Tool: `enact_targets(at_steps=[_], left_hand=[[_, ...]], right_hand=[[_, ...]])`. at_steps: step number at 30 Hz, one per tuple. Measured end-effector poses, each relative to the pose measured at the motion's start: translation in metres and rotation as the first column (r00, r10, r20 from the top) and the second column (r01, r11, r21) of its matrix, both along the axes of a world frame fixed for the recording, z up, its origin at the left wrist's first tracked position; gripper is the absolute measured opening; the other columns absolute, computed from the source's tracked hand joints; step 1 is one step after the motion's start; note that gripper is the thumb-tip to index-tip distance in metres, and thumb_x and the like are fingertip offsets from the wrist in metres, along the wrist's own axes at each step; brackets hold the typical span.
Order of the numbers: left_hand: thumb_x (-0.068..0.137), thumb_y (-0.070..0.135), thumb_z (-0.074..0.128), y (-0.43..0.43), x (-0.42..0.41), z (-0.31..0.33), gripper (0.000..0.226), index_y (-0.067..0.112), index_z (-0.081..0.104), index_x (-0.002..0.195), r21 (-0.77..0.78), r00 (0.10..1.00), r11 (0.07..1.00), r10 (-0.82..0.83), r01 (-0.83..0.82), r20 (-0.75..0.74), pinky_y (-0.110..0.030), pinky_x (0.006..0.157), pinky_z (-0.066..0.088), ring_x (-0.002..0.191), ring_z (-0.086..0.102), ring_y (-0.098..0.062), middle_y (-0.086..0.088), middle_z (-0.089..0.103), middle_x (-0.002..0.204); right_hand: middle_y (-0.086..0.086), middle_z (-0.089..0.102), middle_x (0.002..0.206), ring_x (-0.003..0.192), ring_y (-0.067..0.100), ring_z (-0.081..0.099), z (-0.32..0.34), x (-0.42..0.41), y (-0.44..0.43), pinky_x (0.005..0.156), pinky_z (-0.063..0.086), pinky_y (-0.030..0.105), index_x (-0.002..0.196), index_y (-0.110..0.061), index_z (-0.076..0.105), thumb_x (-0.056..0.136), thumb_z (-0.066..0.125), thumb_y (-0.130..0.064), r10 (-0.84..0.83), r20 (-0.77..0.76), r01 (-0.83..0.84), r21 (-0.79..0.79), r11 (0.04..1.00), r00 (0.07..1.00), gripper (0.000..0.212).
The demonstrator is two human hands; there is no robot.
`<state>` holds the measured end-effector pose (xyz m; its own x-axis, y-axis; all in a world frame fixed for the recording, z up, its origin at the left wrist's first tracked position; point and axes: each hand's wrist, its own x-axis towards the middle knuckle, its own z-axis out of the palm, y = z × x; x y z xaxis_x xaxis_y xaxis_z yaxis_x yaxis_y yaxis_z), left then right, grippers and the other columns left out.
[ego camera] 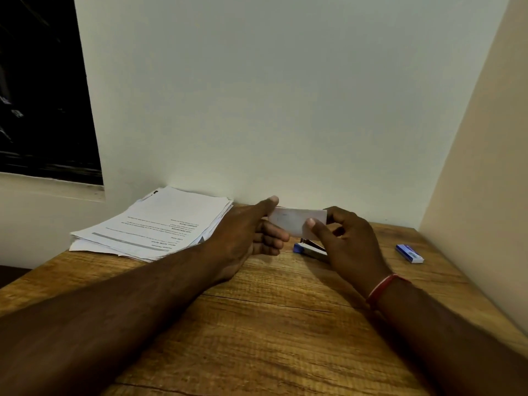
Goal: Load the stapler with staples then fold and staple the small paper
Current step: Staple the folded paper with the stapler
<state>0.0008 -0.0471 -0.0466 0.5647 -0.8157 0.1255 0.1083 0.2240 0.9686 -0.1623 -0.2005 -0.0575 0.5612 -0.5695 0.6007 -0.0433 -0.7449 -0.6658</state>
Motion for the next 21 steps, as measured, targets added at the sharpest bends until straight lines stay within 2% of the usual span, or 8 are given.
enact_targets(at_steps=[2, 4, 6, 9, 11, 14, 17, 21], left_hand=[[0.104, 0.056, 0.072, 0.002, -0.001, 0.001, 0.040, 0.019, 0.083, 0.095, 0.035, 0.994, 0.999, 0.030, -0.034, 0.104, -0.035, 0.062, 0.055, 0.052, 0.058, -0.021, -0.013, 0.069, 0.065], [0.105, 0.050, 0.074, 0.003, -0.001, -0.002, 0.047, 0.026, 0.078, 0.065, 0.048, 0.975, 0.997, 0.045, -0.056, 0.216, -0.036, 0.063, 0.050, 0.050, 0.048, -0.018, -0.006, 0.056, 0.057], [0.106, 0.040, 0.076, 0.002, 0.002, -0.005, 0.053, 0.027, 0.071, 0.055, 0.038, 0.967, 0.997, 0.062, -0.074, 0.247, -0.035, 0.062, 0.048, 0.054, 0.046, -0.017, -0.005, 0.049, 0.060], [0.101, 0.032, 0.084, 0.001, 0.007, -0.008, 0.043, 0.020, 0.071, 0.062, -0.003, 0.956, 0.997, 0.078, -0.080, 0.284, -0.035, 0.065, 0.052, 0.063, 0.053, -0.020, -0.009, 0.053, 0.071], [0.098, 0.028, 0.088, 0.000, 0.008, -0.009, 0.026, 0.011, 0.080, 0.079, -0.030, 0.969, 0.998, 0.058, -0.053, 0.239, -0.042, 0.077, 0.063, 0.078, 0.073, -0.027, -0.008, 0.074, 0.083], [0.096, 0.021, 0.089, -0.003, 0.004, -0.009, 0.012, 0.012, 0.089, 0.103, -0.047, 0.979, 0.996, 0.080, -0.073, 0.190, -0.050, 0.094, 0.068, 0.105, 0.083, -0.032, -0.008, 0.087, 0.104], [0.095, 0.022, 0.090, -0.006, 0.007, -0.010, 0.008, 0.016, 0.090, 0.100, -0.032, 0.957, 0.992, 0.123, -0.119, 0.263, -0.043, 0.090, 0.068, 0.100, 0.082, -0.024, -0.001, 0.087, 0.098], [0.093, 0.029, 0.093, -0.004, 0.009, -0.013, 0.017, 0.017, 0.090, 0.104, -0.016, 0.881, 0.990, 0.134, -0.142, 0.454, -0.022, 0.074, 0.061, 0.081, 0.076, -0.003, 0.010, 0.084, 0.086]], right_hand=[[-0.007, 0.079, 0.105, 0.098, 0.008, 0.072, 0.004, -0.003, 0.001, 0.075, 0.055, 0.021, 0.111, -0.026, 0.079, 0.106, 0.071, -0.034, 0.055, 0.088, -0.068, 0.161, 0.985, 0.995, 0.013], [-0.006, 0.082, 0.098, 0.086, 0.002, 0.074, 0.005, -0.005, 0.000, 0.068, 0.056, 0.018, 0.108, -0.026, 0.080, 0.106, 0.072, -0.029, 0.096, 0.173, -0.149, 0.320, 0.936, 0.980, 0.009], [-0.006, 0.083, 0.092, 0.075, -0.001, 0.073, 0.005, -0.005, 0.004, 0.062, 0.055, 0.015, 0.106, -0.022, 0.081, 0.105, 0.072, -0.024, 0.117, 0.216, -0.200, 0.416, 0.887, 0.969, 0.009], [-0.006, 0.083, 0.088, 0.071, 0.000, 0.073, 0.006, -0.004, 0.008, 0.058, 0.054, 0.015, 0.110, -0.015, 0.081, 0.105, 0.073, -0.020, 0.149, 0.227, -0.241, 0.461, 0.854, 0.962, 0.011], [-0.008, 0.083, 0.086, 0.073, 0.000, 0.075, 0.009, -0.006, 0.012, 0.057, 0.055, 0.015, 0.110, -0.014, 0.081, 0.105, 0.072, -0.018, 0.189, 0.229, -0.279, 0.471, 0.837, 0.955, 0.011], [-0.005, 0.084, 0.099, 0.096, 0.015, 0.080, 0.005, -0.004, 0.011, 0.073, 0.068, 0.034, 0.112, -0.019, 0.082, 0.102, 0.076, -0.025, 0.207, 0.150, -0.253, 0.462, 0.850, 0.967, 0.013], [-0.004, 0.084, 0.099, 0.094, 0.018, 0.080, 0.004, -0.005, 0.011, 0.081, 0.070, 0.046, 0.109, -0.020, 0.083, 0.100, 0.078, -0.026, 0.203, 0.112, -0.232, 0.446, 0.864, 0.973, 0.012], [-0.013, 0.082, 0.097, 0.093, 0.011, 0.078, 0.004, -0.008, 0.013, 0.073, 0.069, 0.037, 0.105, -0.026, 0.083, 0.093, 0.081, -0.039, 0.178, 0.061, -0.188, 0.381, 0.905, 0.982, 0.018]])
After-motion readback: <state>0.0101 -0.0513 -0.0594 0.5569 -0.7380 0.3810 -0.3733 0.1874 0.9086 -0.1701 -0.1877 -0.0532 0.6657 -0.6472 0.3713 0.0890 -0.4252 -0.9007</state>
